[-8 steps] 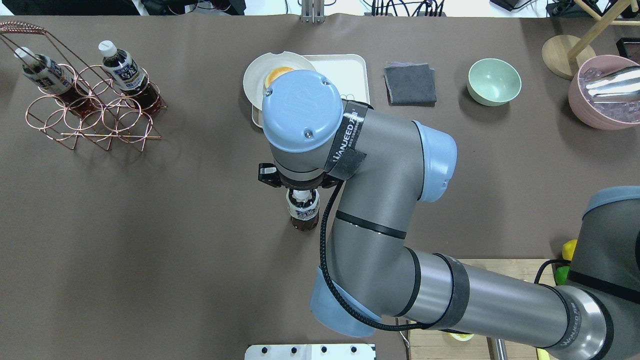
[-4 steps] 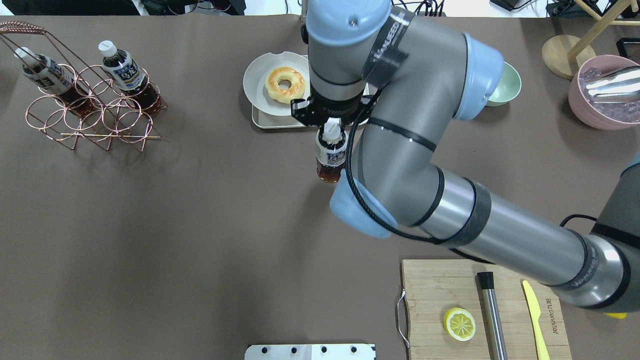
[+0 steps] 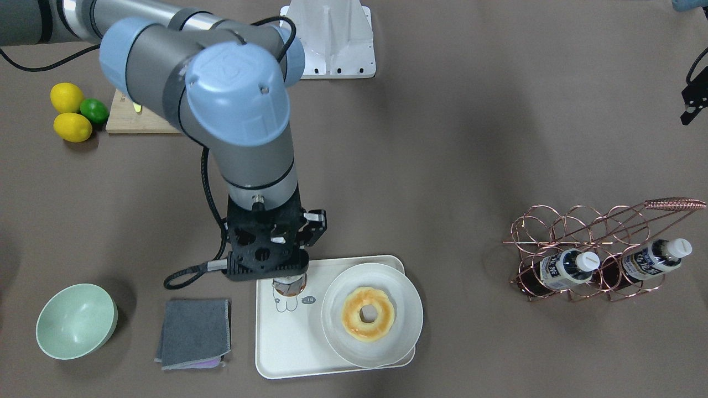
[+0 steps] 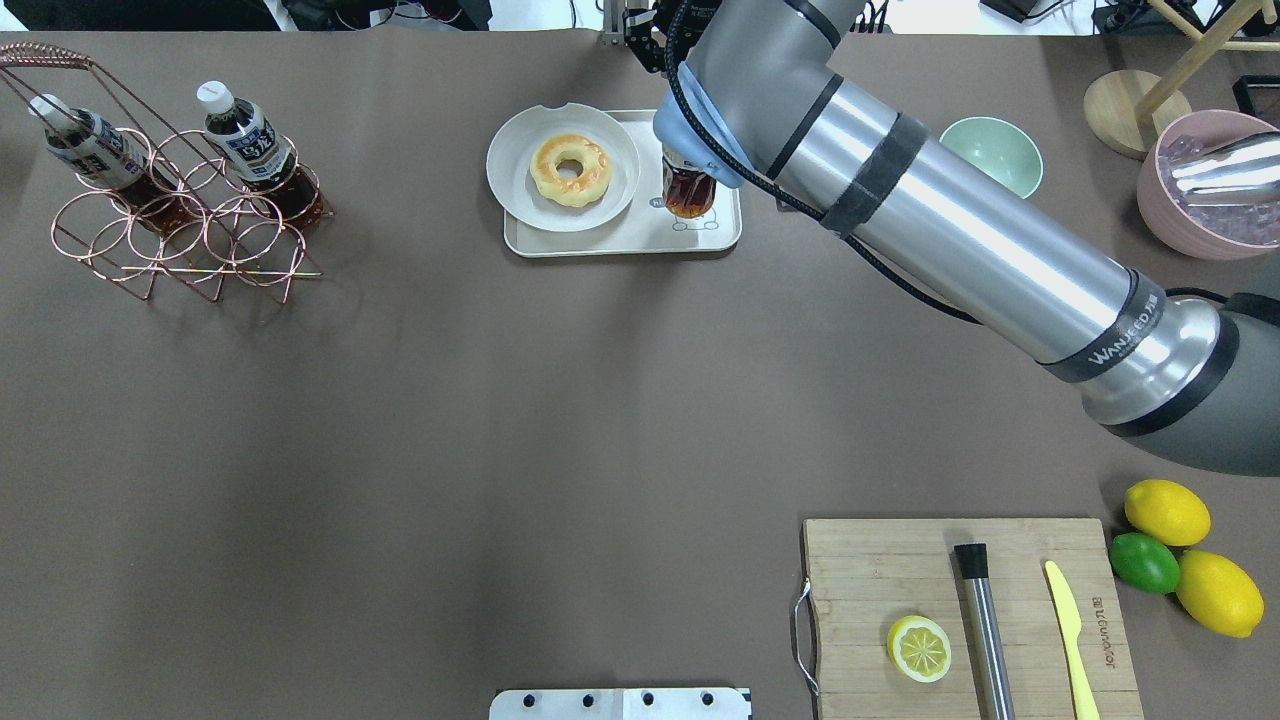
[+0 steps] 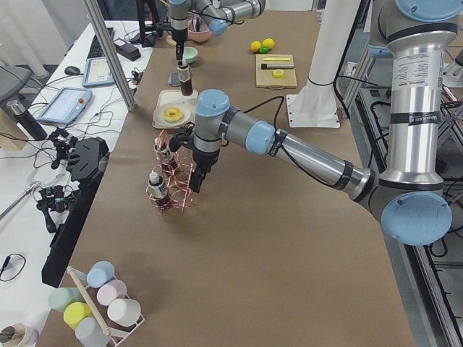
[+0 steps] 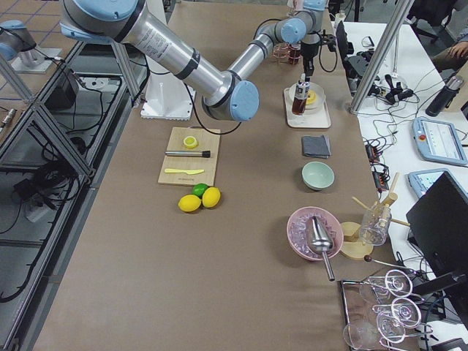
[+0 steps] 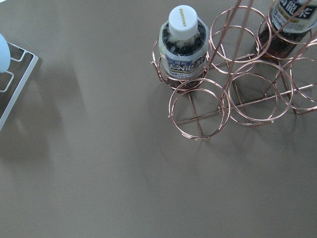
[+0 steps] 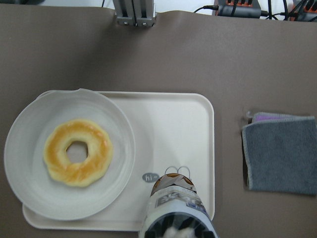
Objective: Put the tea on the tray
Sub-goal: 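Carry the bottle with the right gripper onto the white tray beside the donut plate, then open the right gripper and lift the right arm away from the tray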
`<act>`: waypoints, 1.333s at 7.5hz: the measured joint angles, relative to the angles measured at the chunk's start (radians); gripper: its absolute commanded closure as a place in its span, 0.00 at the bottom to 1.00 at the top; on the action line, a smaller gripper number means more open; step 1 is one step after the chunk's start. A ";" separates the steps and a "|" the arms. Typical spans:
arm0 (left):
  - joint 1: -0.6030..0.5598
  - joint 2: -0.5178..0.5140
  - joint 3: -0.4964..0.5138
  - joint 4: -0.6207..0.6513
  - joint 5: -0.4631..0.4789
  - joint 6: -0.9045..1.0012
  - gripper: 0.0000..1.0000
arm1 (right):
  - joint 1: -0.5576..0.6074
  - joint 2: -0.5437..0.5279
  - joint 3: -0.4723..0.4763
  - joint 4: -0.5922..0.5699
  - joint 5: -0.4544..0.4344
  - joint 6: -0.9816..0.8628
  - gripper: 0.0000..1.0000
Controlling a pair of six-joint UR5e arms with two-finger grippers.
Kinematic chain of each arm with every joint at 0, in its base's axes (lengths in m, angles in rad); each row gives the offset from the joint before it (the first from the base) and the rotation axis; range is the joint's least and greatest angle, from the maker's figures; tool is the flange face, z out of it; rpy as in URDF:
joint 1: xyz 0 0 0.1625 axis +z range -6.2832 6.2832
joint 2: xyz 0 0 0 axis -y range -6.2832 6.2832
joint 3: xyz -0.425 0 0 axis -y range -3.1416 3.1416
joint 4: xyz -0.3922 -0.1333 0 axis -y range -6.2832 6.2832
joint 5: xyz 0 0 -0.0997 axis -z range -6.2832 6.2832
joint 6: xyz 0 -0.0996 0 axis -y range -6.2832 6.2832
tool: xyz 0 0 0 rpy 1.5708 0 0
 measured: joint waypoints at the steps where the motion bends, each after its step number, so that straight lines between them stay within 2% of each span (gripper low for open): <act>1: -0.011 0.012 -0.007 -0.001 -0.009 0.000 0.03 | 0.019 0.031 -0.109 0.059 0.004 -0.025 1.00; 3: -0.027 0.024 -0.012 -0.008 -0.032 0.000 0.03 | 0.029 0.060 -0.212 0.107 0.005 -0.052 1.00; 6: -0.033 0.042 -0.026 -0.012 -0.036 0.000 0.03 | 0.028 0.070 -0.248 0.145 0.001 -0.051 1.00; 7: -0.034 0.043 -0.027 -0.012 -0.036 0.000 0.03 | 0.028 0.070 -0.260 0.165 0.001 -0.050 0.92; 8: -0.035 0.044 -0.027 -0.012 -0.036 0.000 0.03 | 0.027 0.072 -0.266 0.173 0.000 -0.049 0.01; 10: -0.035 0.044 -0.027 -0.012 -0.037 -0.001 0.03 | 0.025 0.072 -0.267 0.177 0.000 -0.049 0.00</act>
